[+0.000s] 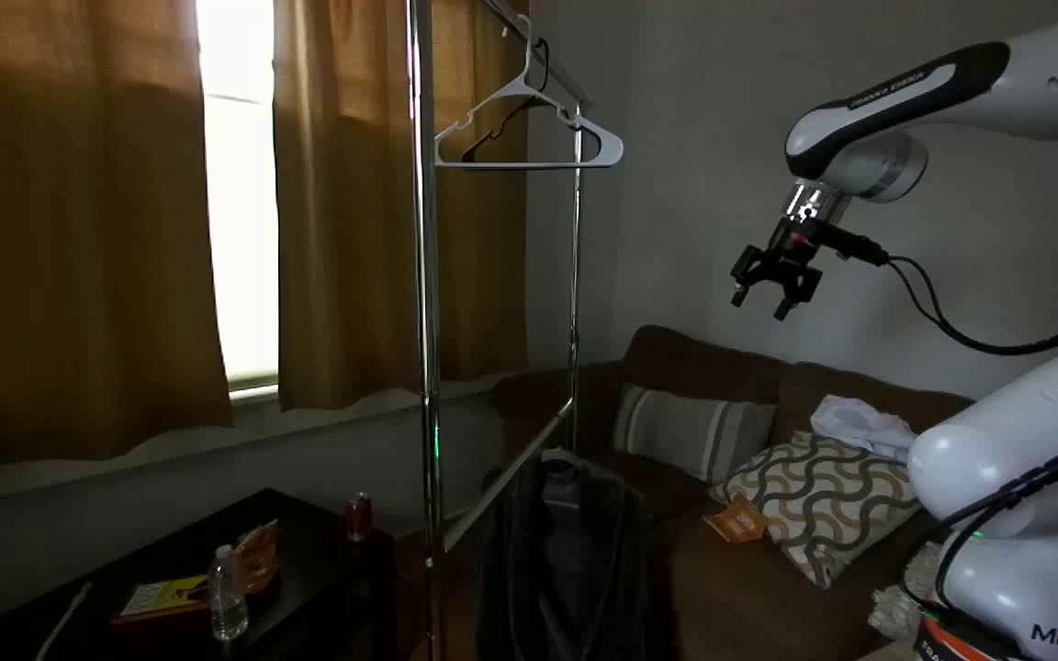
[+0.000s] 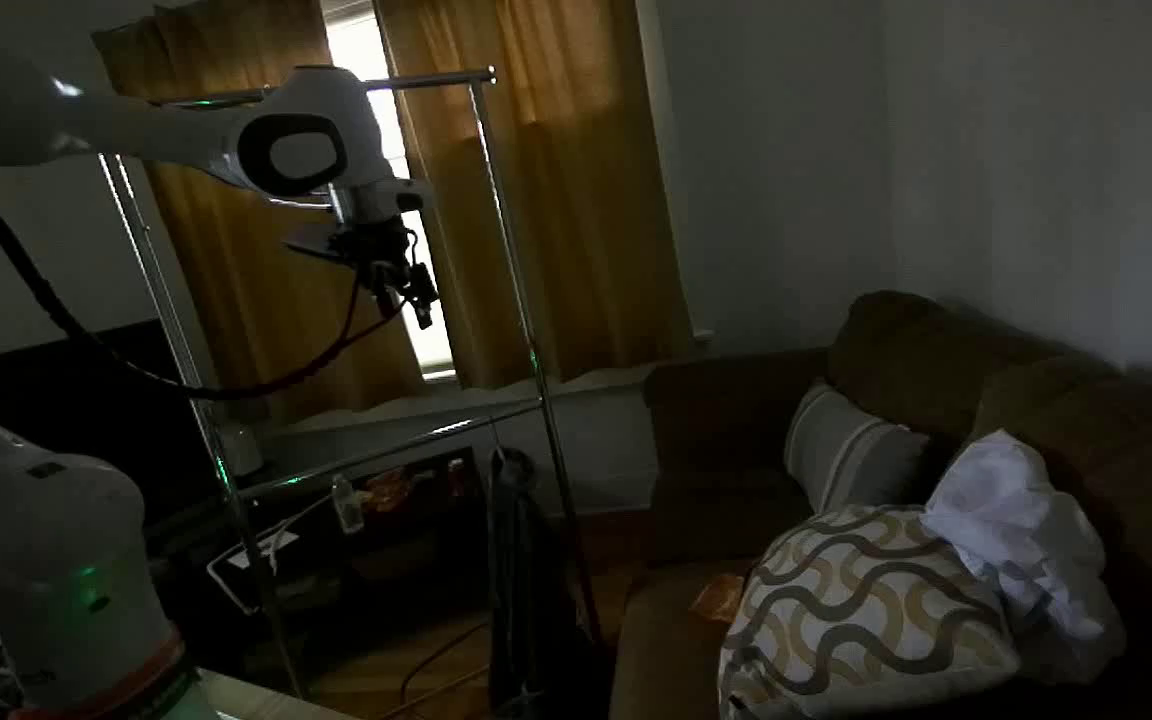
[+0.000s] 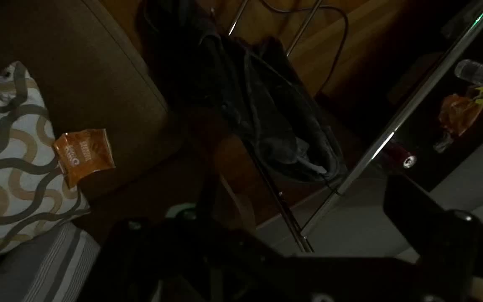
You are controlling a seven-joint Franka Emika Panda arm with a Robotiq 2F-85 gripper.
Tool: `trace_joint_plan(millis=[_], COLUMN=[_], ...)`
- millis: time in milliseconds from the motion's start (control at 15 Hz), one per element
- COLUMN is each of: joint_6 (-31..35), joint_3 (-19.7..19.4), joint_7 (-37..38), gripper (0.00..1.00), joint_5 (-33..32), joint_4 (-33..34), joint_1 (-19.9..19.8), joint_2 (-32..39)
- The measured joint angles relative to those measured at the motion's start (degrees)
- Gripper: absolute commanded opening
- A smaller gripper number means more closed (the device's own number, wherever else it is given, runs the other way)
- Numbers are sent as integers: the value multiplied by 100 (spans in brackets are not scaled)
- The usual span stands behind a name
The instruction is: Hang the white and black coat hanger on the bottom railing
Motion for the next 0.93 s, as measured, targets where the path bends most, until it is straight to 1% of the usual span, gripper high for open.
trace_joint_plan(millis=[400, 467, 600, 800, 933], joint_6=[29, 145, 337, 354, 345], joint_3=[25, 53, 159, 357, 413], joint_7=[-23, -186, -531, -916, -1211], gripper=[100, 100, 100, 100, 100], joint_5=[20, 114, 299, 566, 734], joint_4=[3, 16, 150, 556, 864], joint_1=[-8, 26, 158, 481, 737], joint_2=[0, -9, -36, -112, -141])
